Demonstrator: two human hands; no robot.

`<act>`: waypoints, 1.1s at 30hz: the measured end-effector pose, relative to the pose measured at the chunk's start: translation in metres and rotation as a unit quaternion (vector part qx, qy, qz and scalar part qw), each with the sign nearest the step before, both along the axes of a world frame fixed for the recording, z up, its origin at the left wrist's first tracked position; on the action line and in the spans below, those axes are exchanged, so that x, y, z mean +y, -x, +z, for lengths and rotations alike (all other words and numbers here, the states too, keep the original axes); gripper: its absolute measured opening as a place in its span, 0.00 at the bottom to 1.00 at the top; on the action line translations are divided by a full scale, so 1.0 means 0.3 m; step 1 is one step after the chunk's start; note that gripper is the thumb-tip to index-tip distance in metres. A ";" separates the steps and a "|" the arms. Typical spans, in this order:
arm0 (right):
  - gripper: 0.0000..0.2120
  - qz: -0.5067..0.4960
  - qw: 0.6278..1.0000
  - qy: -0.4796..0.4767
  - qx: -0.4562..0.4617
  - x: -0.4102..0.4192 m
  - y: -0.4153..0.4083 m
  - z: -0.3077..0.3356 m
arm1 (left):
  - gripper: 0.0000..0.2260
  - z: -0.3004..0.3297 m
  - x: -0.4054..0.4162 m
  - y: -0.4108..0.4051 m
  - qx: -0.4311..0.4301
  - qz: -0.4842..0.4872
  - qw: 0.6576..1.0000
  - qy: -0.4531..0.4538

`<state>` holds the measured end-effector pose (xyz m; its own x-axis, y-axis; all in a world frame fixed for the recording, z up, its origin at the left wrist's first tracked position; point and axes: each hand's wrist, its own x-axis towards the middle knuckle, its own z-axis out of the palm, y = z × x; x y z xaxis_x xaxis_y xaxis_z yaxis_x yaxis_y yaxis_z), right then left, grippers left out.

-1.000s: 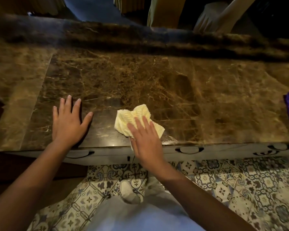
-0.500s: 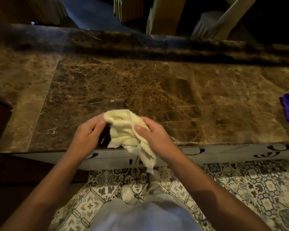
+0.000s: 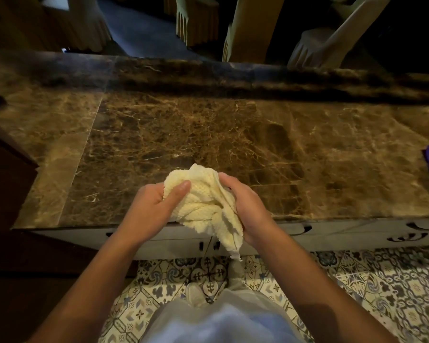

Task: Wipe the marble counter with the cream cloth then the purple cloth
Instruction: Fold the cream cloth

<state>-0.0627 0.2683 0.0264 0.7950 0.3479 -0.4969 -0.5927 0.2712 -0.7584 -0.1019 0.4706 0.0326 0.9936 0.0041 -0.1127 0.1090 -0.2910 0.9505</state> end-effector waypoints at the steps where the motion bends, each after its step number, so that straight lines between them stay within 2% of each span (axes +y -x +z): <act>1: 0.15 -0.005 1.000 0.001 0.011 -0.002 0.002 -0.008 | 0.17 0.012 0.003 -0.001 -0.005 0.016 1.000 0.003; 7: 0.33 -0.005 0.994 0.006 0.105 -0.055 0.034 -0.064 | 0.15 0.102 -0.011 -0.002 -0.010 0.059 0.990 0.127; 15: 0.42 0.068 0.994 0.086 0.020 -0.169 0.110 -0.138 | 0.15 0.100 -0.085 0.041 -0.001 -0.035 0.985 0.168; 20: 0.43 0.072 0.994 -0.072 0.025 -0.154 0.168 -0.124 | 0.20 0.054 -0.141 0.054 0.038 -0.115 0.976 0.183; 21: 0.43 0.059 0.995 -0.080 0.019 -0.147 0.180 -0.123 | 0.21 0.041 -0.151 0.058 0.044 -0.124 0.975 0.181; 25: 0.35 -0.001 0.999 0.027 0.023 -0.173 0.206 -0.108 | 0.16 0.001 -0.170 0.070 0.064 -0.144 0.971 0.179; 28: 0.18 0.012 0.984 0.180 0.002 -0.227 0.220 -0.095 | 0.15 -0.011 -0.178 0.081 0.077 -0.145 0.974 0.158; 29: 0.12 0.022 0.979 0.204 -0.011 -0.243 0.227 -0.087 | 0.15 -0.016 -0.183 0.084 0.080 -0.143 0.975 0.152; 30: 0.09 0.026 0.974 0.224 -0.024 -0.262 0.234 -0.078 | 0.18 -0.022 -0.189 0.088 0.083 -0.141 0.976 0.141; 33: 0.10 0.007 0.966 0.256 -0.044 -0.336 0.247 -0.039 | 0.36 -0.028 -0.223 0.089 0.102 -0.134 0.979 0.117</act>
<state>-0.1369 0.1675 0.0149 0.8387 0.0851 -0.5379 -0.5214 -0.1595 -0.8383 -0.1285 0.4037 0.0240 0.9119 -0.3036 -0.2761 0.2533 -0.1131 0.9608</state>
